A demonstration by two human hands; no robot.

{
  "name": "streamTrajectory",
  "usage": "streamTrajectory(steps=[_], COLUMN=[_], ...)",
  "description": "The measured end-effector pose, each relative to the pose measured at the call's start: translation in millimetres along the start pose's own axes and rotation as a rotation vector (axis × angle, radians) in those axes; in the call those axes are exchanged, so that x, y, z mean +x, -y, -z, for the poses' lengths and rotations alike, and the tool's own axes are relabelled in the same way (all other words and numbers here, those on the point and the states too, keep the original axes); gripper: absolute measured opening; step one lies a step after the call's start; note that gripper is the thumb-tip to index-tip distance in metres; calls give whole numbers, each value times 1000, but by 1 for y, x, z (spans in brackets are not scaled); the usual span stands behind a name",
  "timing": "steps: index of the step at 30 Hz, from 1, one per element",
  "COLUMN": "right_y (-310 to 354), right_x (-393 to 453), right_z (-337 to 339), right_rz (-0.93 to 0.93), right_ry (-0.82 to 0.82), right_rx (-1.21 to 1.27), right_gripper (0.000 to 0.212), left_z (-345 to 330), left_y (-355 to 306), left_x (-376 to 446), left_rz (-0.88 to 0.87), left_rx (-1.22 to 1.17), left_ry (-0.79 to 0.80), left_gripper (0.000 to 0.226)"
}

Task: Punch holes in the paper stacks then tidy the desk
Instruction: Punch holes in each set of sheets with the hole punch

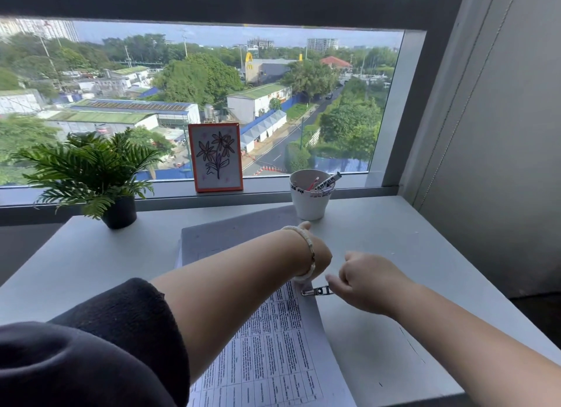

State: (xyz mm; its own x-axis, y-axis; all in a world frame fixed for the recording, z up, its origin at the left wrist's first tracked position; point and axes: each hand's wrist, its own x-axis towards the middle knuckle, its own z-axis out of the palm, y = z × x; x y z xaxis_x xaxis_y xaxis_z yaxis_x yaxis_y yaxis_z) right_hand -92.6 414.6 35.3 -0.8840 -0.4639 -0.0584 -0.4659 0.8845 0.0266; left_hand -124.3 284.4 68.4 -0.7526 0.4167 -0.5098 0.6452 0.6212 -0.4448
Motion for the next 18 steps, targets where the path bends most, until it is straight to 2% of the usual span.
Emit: streamTrajectory(steps=[2, 6, 12, 18], right_y=[2, 2, 7, 11], right_x=[1, 2, 3, 6], right_z=[3, 5, 1, -1], right_rz=[2, 12, 101, 116], right_ry=[31, 53, -104, -151], right_rx=[-22, -19, -90, -115], right_gripper=[57, 59, 54, 56], left_z=[2, 1, 0, -2], left_y=[3, 7, 8, 12], left_x=[-6, -15, -29, -39], left_rz=[4, 29, 38, 36], left_rx=[2, -2, -26, -48], left_ry=[-16, -33, -12, -26], left_gripper=[7, 21, 19, 16])
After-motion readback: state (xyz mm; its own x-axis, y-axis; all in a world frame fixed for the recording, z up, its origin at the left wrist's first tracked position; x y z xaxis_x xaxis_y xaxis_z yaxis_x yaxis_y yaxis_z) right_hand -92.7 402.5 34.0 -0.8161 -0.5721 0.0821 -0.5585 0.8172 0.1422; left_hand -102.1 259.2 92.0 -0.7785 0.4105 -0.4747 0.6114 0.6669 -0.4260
